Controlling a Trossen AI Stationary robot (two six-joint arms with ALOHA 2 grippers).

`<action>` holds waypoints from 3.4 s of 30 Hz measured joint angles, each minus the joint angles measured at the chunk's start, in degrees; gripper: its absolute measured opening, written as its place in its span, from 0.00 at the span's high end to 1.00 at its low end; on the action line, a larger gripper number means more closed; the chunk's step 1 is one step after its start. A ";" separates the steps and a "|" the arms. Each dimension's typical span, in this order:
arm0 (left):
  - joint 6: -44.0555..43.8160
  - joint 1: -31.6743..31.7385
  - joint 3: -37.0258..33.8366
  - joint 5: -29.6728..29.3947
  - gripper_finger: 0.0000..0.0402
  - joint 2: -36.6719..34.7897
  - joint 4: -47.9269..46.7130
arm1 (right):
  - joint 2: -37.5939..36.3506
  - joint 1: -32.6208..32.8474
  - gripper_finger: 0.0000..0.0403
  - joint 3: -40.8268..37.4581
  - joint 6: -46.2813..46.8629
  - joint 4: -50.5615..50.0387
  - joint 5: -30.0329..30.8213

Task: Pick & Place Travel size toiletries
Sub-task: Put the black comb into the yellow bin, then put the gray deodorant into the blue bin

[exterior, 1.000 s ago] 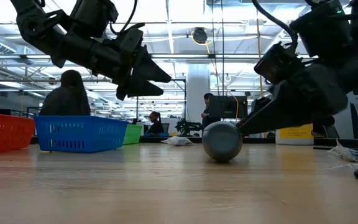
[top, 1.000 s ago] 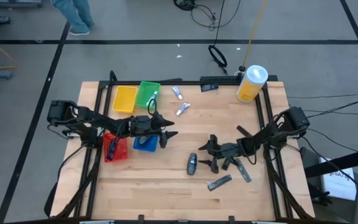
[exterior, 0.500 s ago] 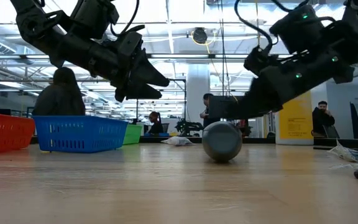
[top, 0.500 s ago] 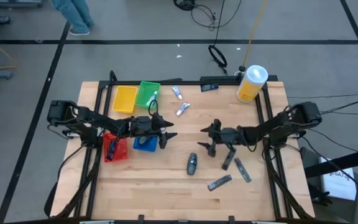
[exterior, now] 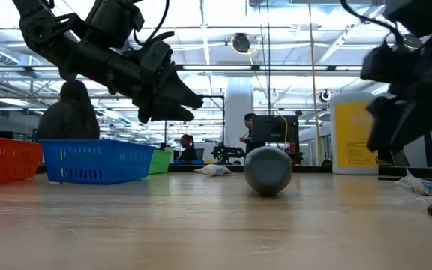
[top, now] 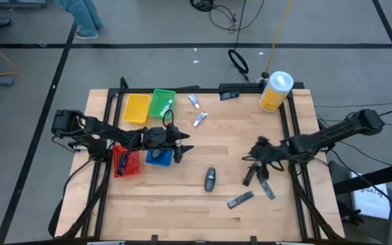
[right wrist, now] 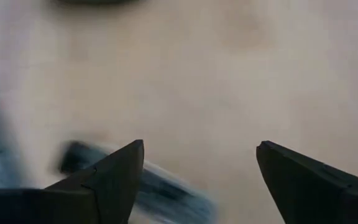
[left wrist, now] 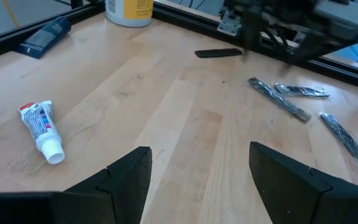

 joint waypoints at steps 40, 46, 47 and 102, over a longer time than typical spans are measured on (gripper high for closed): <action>-0.11 -0.59 0.00 0.00 0.34 -0.02 0.50 | 16.20 -3.64 0.56 -12.57 -12.85 49.31 -1.88; 0.02 -0.59 0.00 -0.02 0.34 -0.02 0.50 | 16.66 -7.24 0.41 -12.59 -16.46 42.17 -1.79; 0.02 -0.59 0.00 -0.02 0.34 -0.02 0.50 | 17.06 -8.03 0.40 -12.59 -16.11 41.87 -1.86; 1.03 -0.61 0.00 -0.02 0.34 -0.02 0.37 | 38.53 -10.89 0.82 -5.33 -13.45 68.82 -1.75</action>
